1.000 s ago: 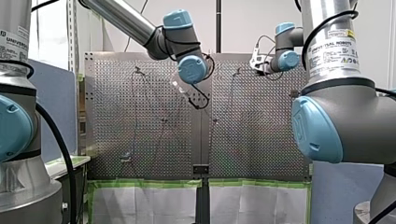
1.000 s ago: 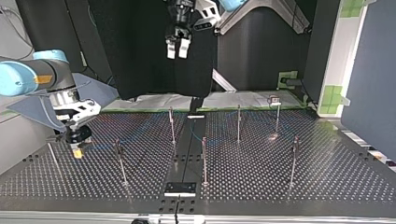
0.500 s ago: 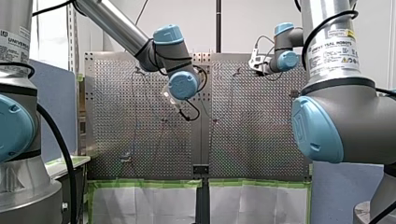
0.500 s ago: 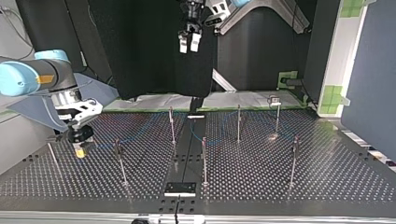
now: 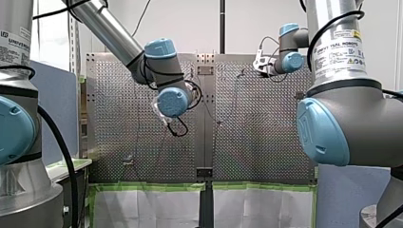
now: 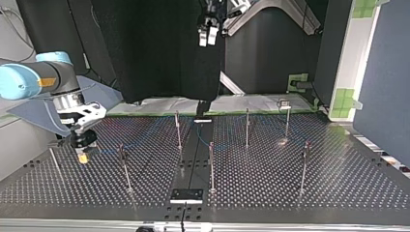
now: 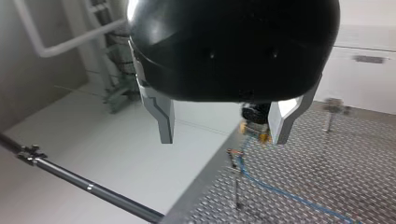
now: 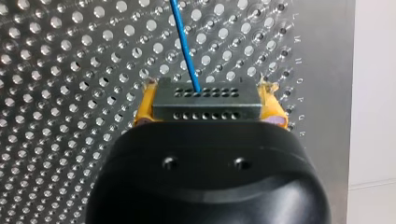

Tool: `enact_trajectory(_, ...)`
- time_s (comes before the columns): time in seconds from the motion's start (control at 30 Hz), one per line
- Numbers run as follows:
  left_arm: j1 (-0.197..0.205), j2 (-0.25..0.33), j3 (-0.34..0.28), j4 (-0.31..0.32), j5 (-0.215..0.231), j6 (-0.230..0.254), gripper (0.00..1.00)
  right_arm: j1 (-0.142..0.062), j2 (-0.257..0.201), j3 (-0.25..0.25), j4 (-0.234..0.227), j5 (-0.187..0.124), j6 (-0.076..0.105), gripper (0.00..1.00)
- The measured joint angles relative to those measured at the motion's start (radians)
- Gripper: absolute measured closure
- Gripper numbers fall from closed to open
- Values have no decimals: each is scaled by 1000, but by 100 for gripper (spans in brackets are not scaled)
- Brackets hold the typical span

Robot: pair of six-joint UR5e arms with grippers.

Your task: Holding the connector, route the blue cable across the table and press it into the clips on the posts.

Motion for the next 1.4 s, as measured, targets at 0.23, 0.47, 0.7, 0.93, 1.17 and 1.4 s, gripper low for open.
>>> enact_trajectory(0.23, 9, 0, -62, -11, -2, 20, 0, 2, 0, 0, 2, 0, -2, 100)
enact_trajectory(0.47, 30, 0, -122, 15, -3, 20, 0, 5, 0, 0, 6, 0, -10, 100)
enact_trajectory(0.7, 77, 0, -179, 31, 20, 9, 0, 6, 0, 0, 7, 0, -19, 100)
enact_trajectory(0.93, 85, 1, -188, 31, 26, 7, 0, 6, 0, 0, 8, 0, -19, 100)
enact_trajectory(1.17, 86, 1, -188, 31, 26, 7, 0, 7, 0, 0, 8, 0, -19, 100)
enact_trajectory(1.4, 86, 1, -188, 31, 26, 7, 0, 7, 0, 0, 8, 0, -19, 100)
